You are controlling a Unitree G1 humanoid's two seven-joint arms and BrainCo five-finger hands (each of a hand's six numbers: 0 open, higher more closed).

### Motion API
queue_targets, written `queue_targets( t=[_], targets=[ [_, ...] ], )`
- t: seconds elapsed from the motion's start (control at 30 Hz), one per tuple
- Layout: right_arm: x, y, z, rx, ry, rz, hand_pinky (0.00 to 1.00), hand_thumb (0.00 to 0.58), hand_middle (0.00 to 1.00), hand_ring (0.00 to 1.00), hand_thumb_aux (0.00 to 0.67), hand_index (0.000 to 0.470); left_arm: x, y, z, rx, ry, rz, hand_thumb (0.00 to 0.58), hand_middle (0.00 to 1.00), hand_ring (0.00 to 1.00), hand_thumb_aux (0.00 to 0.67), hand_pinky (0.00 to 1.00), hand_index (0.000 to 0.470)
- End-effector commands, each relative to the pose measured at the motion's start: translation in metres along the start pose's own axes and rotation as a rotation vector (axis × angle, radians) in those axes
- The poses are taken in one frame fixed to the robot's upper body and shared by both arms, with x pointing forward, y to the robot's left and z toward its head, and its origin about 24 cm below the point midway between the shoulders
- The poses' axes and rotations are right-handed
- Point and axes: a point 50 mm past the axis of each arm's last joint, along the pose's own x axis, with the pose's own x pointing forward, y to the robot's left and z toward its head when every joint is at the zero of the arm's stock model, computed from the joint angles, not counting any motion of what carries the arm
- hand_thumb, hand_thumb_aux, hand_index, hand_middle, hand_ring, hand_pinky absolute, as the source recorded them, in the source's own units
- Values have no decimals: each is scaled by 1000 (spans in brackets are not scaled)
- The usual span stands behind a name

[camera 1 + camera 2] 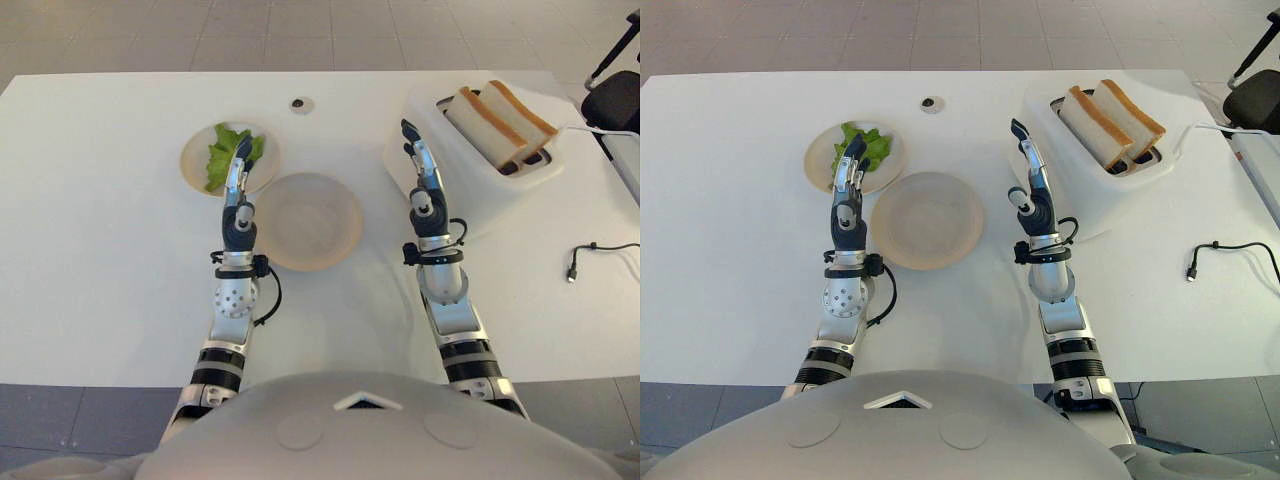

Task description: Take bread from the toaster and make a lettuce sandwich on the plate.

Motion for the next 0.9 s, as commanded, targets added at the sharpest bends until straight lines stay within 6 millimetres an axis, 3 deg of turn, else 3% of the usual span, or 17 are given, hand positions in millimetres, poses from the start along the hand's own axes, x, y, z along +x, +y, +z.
queue_targets(
  t=[0.03, 0.2, 0.27, 0.33, 0.4, 0.47, 0.53, 0.73, 0.9],
  targets=[
    [-1, 0, 3, -6, 0, 27, 0, 0, 0, 0, 0, 0, -6, 2, -11, -4, 80, -11, 0, 0, 0, 0, 0, 0],
    [-1, -4, 3, -4, 13, 50, 0, 0, 0, 0, 0, 0, -9, -6, -9, -80, 82, -68, 0, 0, 0, 0, 0, 0],
    [7, -23, 21, -117, -89, 51, 0, 0, 0, 0, 0, 0, -9, -4, -9, -79, 81, -63, 0, 0, 0, 0, 0, 0],
    [24, -71, 64, -353, -266, -35, 0, 0, 0, 0, 0, 0, -7, 0, -9, -74, 79, -62, 0, 0, 0, 0, 0, 0],
    [35, -139, 92, -671, -284, -184, 0, 0, 0, 0, 0, 0, -6, 0, -9, -76, 75, -60, 0, 0, 0, 0, 0, 0],
    [38, -198, 84, -962, -85, -263, 0, 0, 0, 0, 0, 0, -6, -6, -10, -83, 74, -78, 0, 0, 0, 0, 0, 0],
    [34, -224, 62, -1094, 98, -243, 0, 0, 0, 0, 0, 0, -7, -12, -10, -89, 79, -107, 0, 0, 0, 0, 0, 0],
    [26, -223, 11, -1139, 313, -99, 0, 0, 0, 0, 0, 0, -9, -13, -11, -80, 86, -135, 0, 0, 0, 0, 0, 0],
    [16, -208, -8, -1130, 375, 10, 0, 0, 0, 0, 0, 0, -9, -12, -10, -68, 85, -162, 0, 0, 0, 0, 0, 0]
  ],
)
